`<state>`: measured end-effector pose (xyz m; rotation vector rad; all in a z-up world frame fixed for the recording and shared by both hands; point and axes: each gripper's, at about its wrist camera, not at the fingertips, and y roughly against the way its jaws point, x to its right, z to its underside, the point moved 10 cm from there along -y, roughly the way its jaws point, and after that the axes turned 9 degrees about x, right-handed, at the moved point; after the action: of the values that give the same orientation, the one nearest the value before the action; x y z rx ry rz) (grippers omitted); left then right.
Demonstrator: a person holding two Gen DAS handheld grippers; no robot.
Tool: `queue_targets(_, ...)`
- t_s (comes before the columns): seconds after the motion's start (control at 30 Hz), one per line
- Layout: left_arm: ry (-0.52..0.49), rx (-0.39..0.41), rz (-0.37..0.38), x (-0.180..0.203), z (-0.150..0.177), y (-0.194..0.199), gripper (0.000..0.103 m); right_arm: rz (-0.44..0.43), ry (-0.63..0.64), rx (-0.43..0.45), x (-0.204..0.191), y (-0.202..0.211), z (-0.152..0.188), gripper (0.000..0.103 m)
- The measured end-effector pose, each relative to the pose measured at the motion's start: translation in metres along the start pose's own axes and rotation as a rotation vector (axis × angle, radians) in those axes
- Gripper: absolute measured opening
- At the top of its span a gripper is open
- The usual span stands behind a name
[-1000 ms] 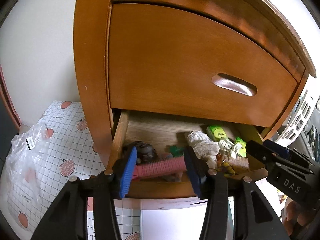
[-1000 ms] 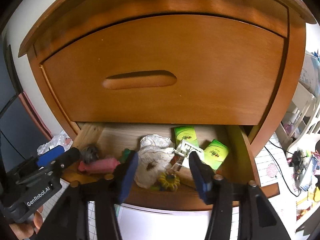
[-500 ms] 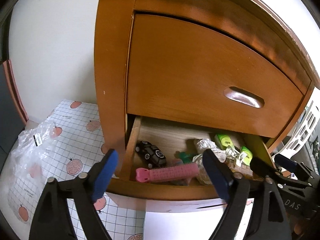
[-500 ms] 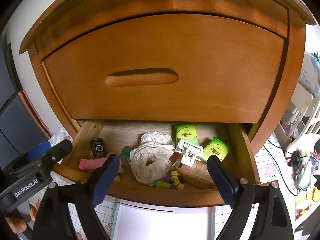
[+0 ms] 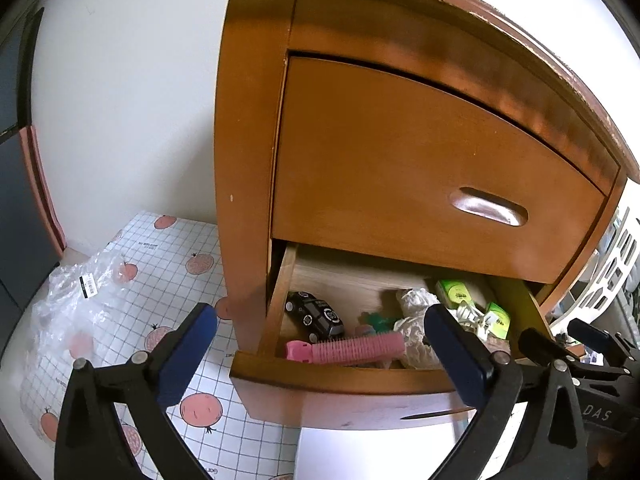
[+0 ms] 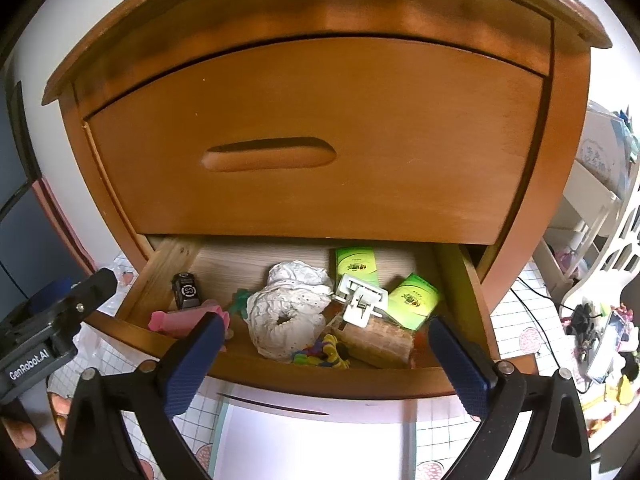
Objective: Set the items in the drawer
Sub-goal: 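Pull both tools back out of the drawer, then push the drawer front shut with both tools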
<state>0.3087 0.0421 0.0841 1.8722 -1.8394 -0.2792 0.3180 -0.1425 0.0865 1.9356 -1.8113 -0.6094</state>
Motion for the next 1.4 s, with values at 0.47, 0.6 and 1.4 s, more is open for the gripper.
queue_targets(0.47,0.050,-0.030,-0.034,-0.006,0.044,0.011,0.103,0.029,0.001,-0.012,0.022,0.015,0.028,0.103)
queue_targets(0.6,0.035,-0.042,-0.030,-0.003,0.056,0.009,0.103,0.081,-0.030,-0.009,0.034,0.015,0.038,0.103)
queue_targets(1.4,0.000,-0.108,-0.032,0.006,0.065,-0.044,0.103,0.075,-0.082,-0.049,0.049,-0.019,0.066,0.103)
